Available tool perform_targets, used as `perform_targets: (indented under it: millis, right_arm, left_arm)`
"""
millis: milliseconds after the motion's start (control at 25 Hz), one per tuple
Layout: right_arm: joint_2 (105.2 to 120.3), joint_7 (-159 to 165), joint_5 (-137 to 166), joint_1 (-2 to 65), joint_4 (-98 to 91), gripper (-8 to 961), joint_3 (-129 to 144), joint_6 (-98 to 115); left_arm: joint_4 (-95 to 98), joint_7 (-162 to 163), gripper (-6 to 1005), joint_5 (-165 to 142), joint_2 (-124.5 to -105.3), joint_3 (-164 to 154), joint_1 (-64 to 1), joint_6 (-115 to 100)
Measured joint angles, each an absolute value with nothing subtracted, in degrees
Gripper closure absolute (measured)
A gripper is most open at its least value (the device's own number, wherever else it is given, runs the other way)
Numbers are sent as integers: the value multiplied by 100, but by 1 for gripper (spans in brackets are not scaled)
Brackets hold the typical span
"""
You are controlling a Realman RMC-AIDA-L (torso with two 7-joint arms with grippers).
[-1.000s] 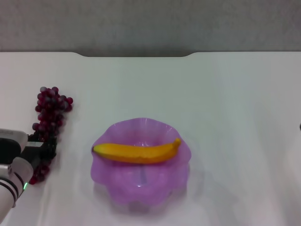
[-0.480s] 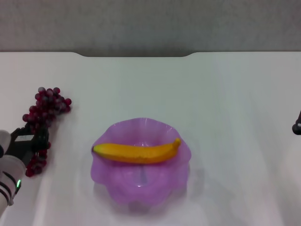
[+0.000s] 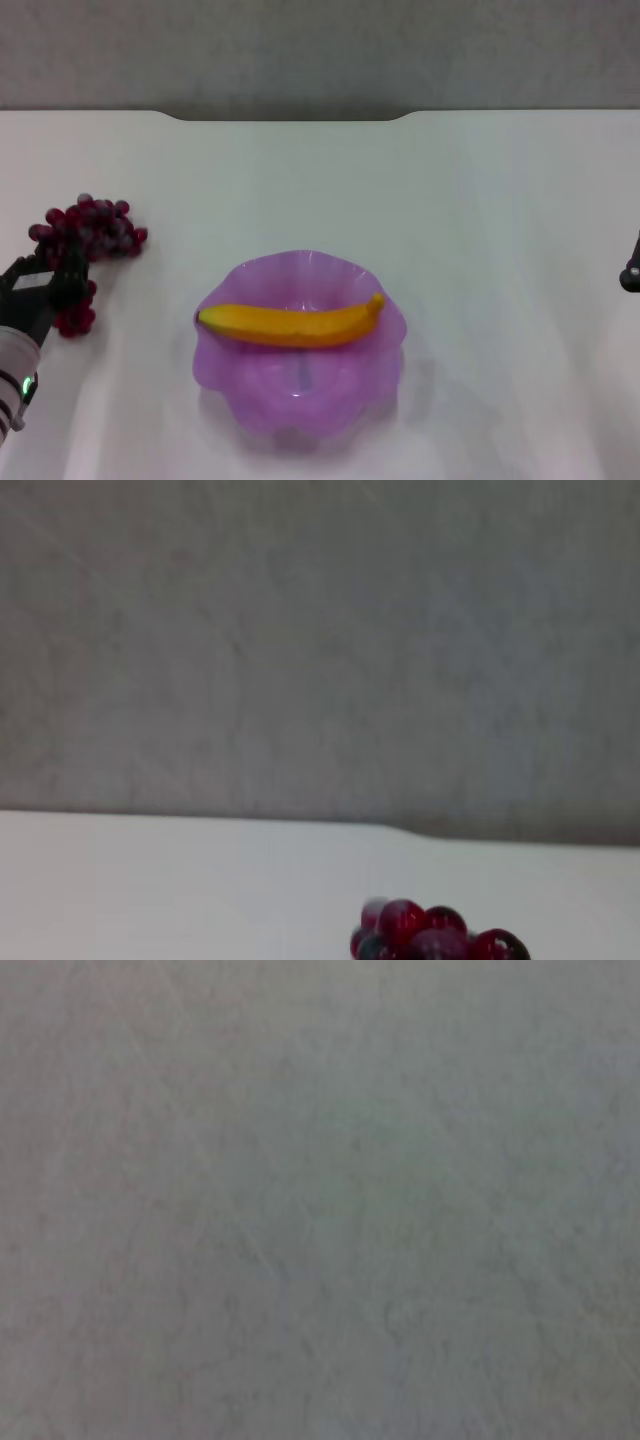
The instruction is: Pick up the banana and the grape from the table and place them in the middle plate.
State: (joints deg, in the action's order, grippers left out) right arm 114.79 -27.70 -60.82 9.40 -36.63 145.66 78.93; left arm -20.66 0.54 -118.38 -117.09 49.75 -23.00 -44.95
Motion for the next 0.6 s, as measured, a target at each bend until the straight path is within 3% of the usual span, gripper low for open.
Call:
perform_targets:
  millis: [600]
  right_arm:
    - [11479, -2761, -6082, 940, -3513, 953, 14628, 7805]
  left_arm:
    - [-2191, 1840, 653, -14125, -11558, 4870, -1632, -7259]
